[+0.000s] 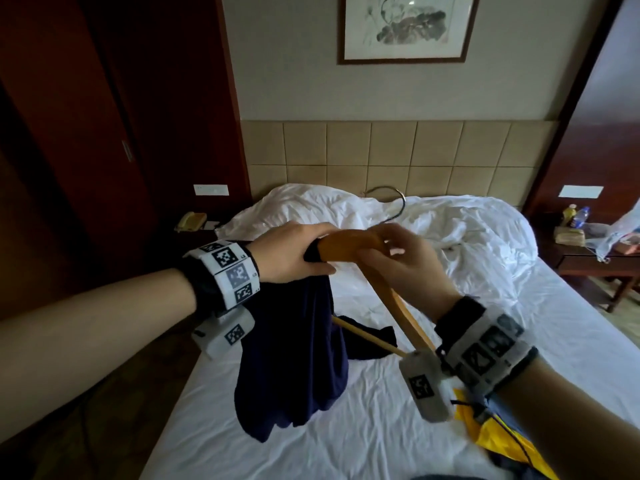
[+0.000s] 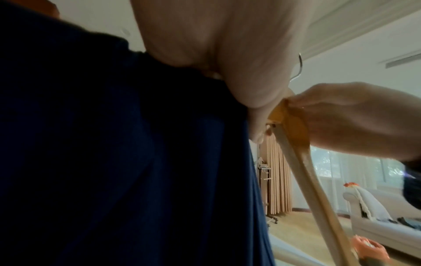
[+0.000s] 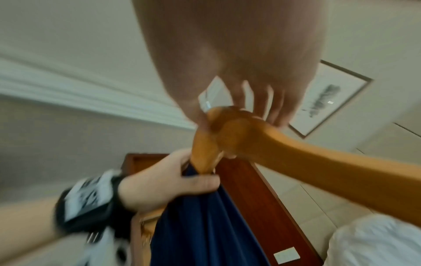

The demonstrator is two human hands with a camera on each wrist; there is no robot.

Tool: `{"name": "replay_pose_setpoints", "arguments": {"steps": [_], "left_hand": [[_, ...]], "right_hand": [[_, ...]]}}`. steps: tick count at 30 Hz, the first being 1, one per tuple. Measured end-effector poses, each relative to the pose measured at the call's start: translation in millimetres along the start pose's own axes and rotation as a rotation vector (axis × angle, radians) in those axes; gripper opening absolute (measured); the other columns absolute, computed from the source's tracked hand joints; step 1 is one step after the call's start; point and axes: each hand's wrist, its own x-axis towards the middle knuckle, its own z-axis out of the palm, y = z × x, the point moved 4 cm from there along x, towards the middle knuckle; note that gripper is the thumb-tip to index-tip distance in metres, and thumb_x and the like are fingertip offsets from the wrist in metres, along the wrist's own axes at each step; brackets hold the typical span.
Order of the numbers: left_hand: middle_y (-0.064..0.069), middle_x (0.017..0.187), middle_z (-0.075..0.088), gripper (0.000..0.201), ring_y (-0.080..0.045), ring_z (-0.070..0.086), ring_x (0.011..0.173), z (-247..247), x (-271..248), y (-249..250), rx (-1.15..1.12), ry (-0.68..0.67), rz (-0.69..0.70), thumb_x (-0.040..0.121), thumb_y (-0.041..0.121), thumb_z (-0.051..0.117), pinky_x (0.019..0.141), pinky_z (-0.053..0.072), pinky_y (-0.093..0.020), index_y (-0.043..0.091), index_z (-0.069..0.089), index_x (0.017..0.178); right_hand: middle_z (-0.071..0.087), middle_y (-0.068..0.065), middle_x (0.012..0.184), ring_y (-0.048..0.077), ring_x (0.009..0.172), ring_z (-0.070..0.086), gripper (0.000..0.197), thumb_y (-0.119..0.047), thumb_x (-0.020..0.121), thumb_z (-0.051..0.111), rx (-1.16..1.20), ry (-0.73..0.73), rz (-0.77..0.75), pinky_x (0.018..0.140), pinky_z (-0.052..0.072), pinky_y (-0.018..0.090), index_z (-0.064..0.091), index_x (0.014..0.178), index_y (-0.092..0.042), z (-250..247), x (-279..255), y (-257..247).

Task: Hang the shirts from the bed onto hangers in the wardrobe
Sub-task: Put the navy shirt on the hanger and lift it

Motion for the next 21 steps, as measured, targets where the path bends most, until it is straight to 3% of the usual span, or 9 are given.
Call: {"name": "replay_pose_setpoints", "arguments": {"steps": [2,4,6,8,11,13,16,18,21], "left_hand": [[0.013,0.100,0.067,0.040,-0.008,0.063,0.093,-6.9,0.5,-4.2,-0.036,0.071,-0.027,0.082,0.046,0.075,0.085,0.052,-0.038,0.035,0.059,0.117],[0.005,0.104,0.070,0.045,-0.014,0.063,0.100,-16.0,2.1,-7.7,-0.047,0.146,-0.074,0.081,0.048,0.076,0.092,0.050,-0.037,0.022,0.064,0.116],[0.001,0.108,0.070,0.060,-0.016,0.062,0.106,-25.0,3.8,-10.2,-0.010,0.209,-0.087,0.078,0.058,0.073,0.097,0.047,-0.038,0.013,0.066,0.118],[0.007,0.104,0.068,0.054,-0.011,0.061,0.104,-33.3,4.8,-10.7,-0.050,0.215,-0.109,0.079,0.056,0.073,0.094,0.047,-0.032,0.016,0.066,0.115],[0.027,0.077,0.061,0.016,0.010,0.058,0.079,-44.5,4.3,-9.7,-0.127,0.214,-0.125,0.085,0.036,0.076,0.073,0.037,-0.008,0.035,0.061,0.086],[0.025,0.064,0.059,0.029,0.013,0.055,0.065,-52.0,0.5,-5.8,-0.154,0.213,-0.130,0.085,0.033,0.077,0.061,0.035,-0.005,0.036,0.052,0.070],[0.007,0.069,0.063,0.028,0.000,0.060,0.065,-59.6,-6.9,-6.6,-0.175,0.213,-0.119,0.084,0.042,0.075,0.061,0.043,-0.015,0.022,0.059,0.072],[-0.008,0.081,0.068,0.046,-0.014,0.065,0.075,-63.8,-12.1,-13.1,-0.179,0.203,-0.123,0.082,0.053,0.073,0.077,0.052,-0.035,0.008,0.065,0.085],[-0.011,0.090,0.071,0.067,-0.023,0.068,0.084,-71.1,-22.8,-23.7,-0.189,0.180,-0.109,0.073,0.069,0.066,0.085,0.051,-0.052,0.005,0.066,0.095]], "right_hand": [[0.062,-0.004,0.083,0.007,0.076,0.056,0.008,-0.015,0.083,0.072,-0.061,0.265,-0.248,0.069,0.043,0.016,0.064,0.085,-0.014,-4.8,-26.6,-11.3],[0.059,-0.006,0.074,0.005,0.067,0.053,0.005,-0.013,0.081,0.063,-0.040,0.147,-0.396,0.063,0.042,0.016,0.061,0.076,-0.013,19.0,-55.3,-14.6],[0.059,-0.009,0.072,0.006,0.064,0.055,0.011,-0.025,0.078,0.056,-0.075,-0.053,-0.331,0.060,0.048,0.024,0.062,0.076,-0.016,54.2,-71.5,5.5],[0.063,-0.004,0.085,0.013,0.073,0.061,0.022,-0.032,0.078,0.058,-0.148,-0.114,-0.174,0.068,0.052,0.035,0.066,0.089,-0.016,78.0,-69.5,38.6],[0.062,0.004,0.116,0.023,0.102,0.063,0.043,-0.024,0.081,0.068,-0.163,-0.207,-0.048,0.089,0.051,0.040,0.060,0.122,-0.013,93.4,-56.2,65.5],[0.063,-0.002,0.117,0.016,0.106,0.062,0.051,-0.017,0.079,0.068,-0.071,-0.226,-0.045,0.092,0.051,0.036,0.056,0.128,-0.018,96.6,-46.6,66.4],[0.067,-0.020,0.086,-0.001,0.081,0.063,0.028,-0.013,0.079,0.071,0.009,-0.290,-0.037,0.072,0.049,0.022,0.063,0.102,-0.028,101.8,-35.8,61.2],[0.062,-0.026,0.067,-0.003,0.064,0.059,0.026,-0.014,0.080,0.076,-0.026,-0.359,-0.060,0.059,0.042,0.015,0.058,0.080,-0.032,106.2,-35.7,57.8],[0.061,-0.026,0.066,-0.003,0.063,0.059,0.026,-0.021,0.081,0.079,-0.020,-0.474,-0.090,0.058,0.040,0.012,0.056,0.076,-0.034,110.3,-43.9,54.0]]}}
